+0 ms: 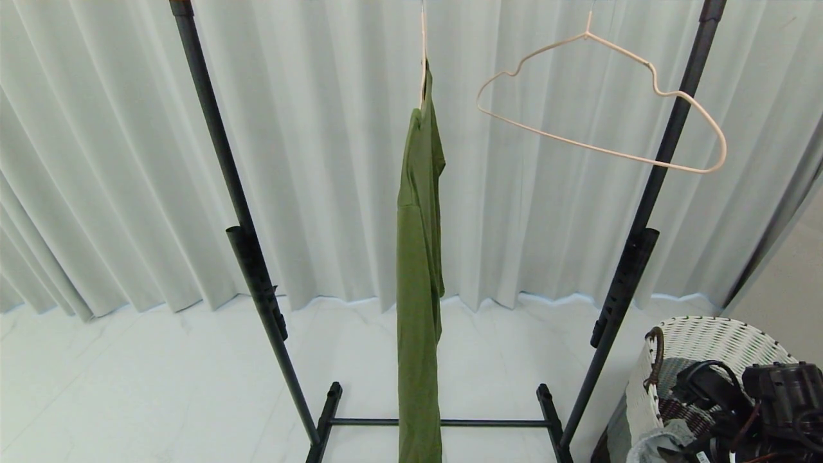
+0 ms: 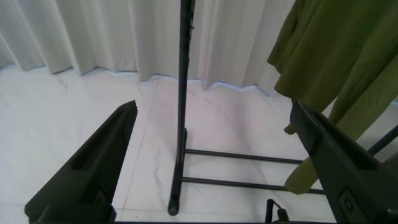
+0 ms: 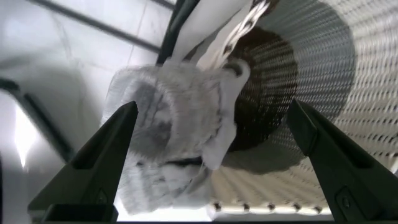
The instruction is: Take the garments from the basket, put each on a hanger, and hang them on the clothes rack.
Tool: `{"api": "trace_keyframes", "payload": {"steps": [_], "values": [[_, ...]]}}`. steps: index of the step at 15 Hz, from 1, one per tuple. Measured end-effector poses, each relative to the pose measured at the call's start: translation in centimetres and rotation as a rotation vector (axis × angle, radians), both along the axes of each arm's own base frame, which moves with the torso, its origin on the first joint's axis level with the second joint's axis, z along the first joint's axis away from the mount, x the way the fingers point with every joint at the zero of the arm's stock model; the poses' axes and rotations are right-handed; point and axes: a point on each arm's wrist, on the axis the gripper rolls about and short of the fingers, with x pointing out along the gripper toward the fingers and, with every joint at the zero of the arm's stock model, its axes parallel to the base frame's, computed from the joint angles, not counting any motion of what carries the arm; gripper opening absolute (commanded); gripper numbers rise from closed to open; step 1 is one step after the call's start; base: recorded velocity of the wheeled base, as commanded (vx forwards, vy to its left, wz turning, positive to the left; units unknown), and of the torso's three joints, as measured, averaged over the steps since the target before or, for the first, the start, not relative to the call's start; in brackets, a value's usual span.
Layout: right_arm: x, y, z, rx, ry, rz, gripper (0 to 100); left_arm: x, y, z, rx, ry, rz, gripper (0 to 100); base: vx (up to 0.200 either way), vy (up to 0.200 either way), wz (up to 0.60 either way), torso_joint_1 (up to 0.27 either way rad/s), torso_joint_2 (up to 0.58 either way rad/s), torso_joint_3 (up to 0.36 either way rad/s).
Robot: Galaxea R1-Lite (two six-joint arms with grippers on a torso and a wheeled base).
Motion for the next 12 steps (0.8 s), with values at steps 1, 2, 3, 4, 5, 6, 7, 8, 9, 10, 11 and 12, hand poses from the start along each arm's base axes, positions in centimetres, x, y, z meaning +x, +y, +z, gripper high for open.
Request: {"api": "trace_keyframes", "payload": {"steps": [1, 2, 3, 4, 5, 6, 7, 8, 9, 10, 11, 12], "values": [[0.0, -0.1, -0.1, -0.004, 0.003, -0.009, 100, 0.0, 0.0, 0.0, 0.0, 0.0, 0.0, 100, 0.0, 0.0, 0.0, 0.0, 0.0, 0.0], [0.1, -0.3, -0.1, -0.007, 0.004, -0.017, 100, 0.0, 0.0, 0.0, 0.0, 0.0, 0.0, 100, 0.0, 0.0, 0.0, 0.0, 0.0, 0.0], [0.1, -0.4, -0.1, -0.009, 0.003, -0.028, 100, 0.0, 0.0, 0.0, 0.0, 0.0, 0.0, 100, 0.0, 0.0, 0.0, 0.0, 0.0, 0.0], [0.2, -0.7, -0.1, -0.01, -0.006, -0.042, 100, 0.0, 0.0, 0.0, 0.0, 0.0, 0.0, 100, 0.0, 0.0, 0.0, 0.0, 0.0, 0.0], [0.4, -0.9, -0.1, -0.009, -0.014, -0.053, 100, 0.0, 0.0, 0.0, 0.0, 0.0, 0.0, 100, 0.0, 0.0, 0.0, 0.0, 0.0, 0.0], [0.5, -1.1, 0.0, -0.009, -0.03, -0.067, 100, 0.0, 0.0, 0.0, 0.0, 0.0, 0.0, 100, 0.0, 0.0, 0.0, 0.0, 0.0, 0.0], [0.7, -1.3, 0.0, -0.013, -0.042, -0.08, 100, 0.0, 0.0, 0.0, 0.0, 0.0, 0.0, 100, 0.0, 0.0, 0.0, 0.0, 0.0, 0.0], [0.8, -1.4, 0.0, -0.022, -0.05, -0.096, 100, 0.0, 0.0, 0.0, 0.0, -0.001, 0.0, 100, 0.0, 0.0, 0.0, 0.0, 0.0, 0.0], [0.9, -1.5, -0.1, -0.03, -0.049, -0.106, 100, 0.0, 0.0, 0.0, 0.0, -0.001, 0.0, 100, 0.0, 0.0, 0.0, 0.0, 0.0, 0.0], [1.0, -1.5, -0.2, -0.036, -0.056, -0.114, 100, 0.0, 0.0, 0.0, 0.0, -0.001, 0.0, 100, 0.0, 0.0, 0.0, 0.0, 0.0, 0.0], [1.0, -1.5, -0.3, -0.037, -0.054, -0.115, 100, 0.0, 0.0, 0.0, 0.0, 0.0, 0.0, 100, 0.0, 0.0, 0.0, 0.0, 0.0, 0.0], [1.0, -1.5, -0.4, -0.038, -0.055, -0.116, 0, 0.0, 0.0, 0.0, 0.0, -0.001, 0.0, 100, 0.0, 0.0, 0.0, 0.0, 0.0, 0.0]]}}
